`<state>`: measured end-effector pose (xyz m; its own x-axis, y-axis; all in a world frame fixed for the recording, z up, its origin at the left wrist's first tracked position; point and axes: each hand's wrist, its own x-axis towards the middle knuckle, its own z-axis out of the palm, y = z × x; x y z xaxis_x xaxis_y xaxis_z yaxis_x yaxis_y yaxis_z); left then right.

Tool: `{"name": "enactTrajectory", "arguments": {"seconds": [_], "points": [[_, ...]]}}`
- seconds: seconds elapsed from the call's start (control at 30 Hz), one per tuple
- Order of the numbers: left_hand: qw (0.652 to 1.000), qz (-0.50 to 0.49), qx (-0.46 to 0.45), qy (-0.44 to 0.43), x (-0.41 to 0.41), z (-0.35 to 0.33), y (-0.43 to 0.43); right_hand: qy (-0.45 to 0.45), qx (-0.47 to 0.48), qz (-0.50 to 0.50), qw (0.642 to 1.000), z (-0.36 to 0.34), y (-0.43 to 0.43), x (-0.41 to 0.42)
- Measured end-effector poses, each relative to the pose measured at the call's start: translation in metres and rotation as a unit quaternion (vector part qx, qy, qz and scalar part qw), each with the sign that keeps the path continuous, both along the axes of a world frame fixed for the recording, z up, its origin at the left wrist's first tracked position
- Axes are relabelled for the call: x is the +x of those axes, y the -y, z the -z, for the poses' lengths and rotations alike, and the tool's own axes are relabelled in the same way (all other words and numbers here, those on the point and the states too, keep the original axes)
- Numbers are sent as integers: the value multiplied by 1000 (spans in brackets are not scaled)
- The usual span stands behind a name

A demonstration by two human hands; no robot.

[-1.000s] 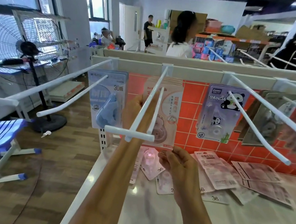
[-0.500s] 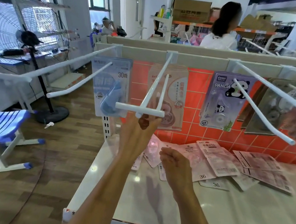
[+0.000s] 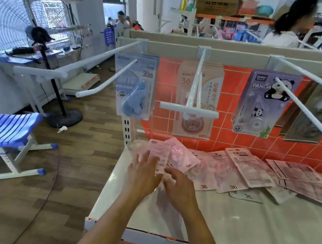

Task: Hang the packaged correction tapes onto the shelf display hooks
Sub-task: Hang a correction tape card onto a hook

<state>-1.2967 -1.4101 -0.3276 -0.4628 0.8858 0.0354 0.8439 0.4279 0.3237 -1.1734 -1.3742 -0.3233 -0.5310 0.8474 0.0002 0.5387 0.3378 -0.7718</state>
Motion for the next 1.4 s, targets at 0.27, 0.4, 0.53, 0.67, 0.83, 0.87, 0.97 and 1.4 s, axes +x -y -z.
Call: {"name": "enactTrajectory", "arguments": {"seconds": [0.27, 0.4, 0.53, 0.67, 0.83, 0.87, 0.97, 1.4], "points": [[998, 35, 50, 17, 2, 26, 22, -65, -48, 17, 997, 6, 18, -8], [995, 43, 76, 43, 4, 27, 27, -84, -44, 29, 995, 7, 19, -8], [992, 42, 103, 62, 15, 28, 32, -79, -53, 51, 994, 10, 21, -4], [984, 28, 157, 74, 24, 36, 35, -64, -66, 47, 995, 13, 23, 2], [975, 20, 203, 93, 32, 30, 34, -72, -60, 59, 994, 11, 27, 15], [972, 21, 215, 97, 34, 26, 34, -70, -55, 61, 994, 11, 28, 18], [964, 30, 250, 83, 41, 15, 36, -75, -29, 81, 994, 6, 32, 27], [889, 10, 349, 296, 37, -60, 61, -278, -18, 191, 941, -24, 52, 49]]}}
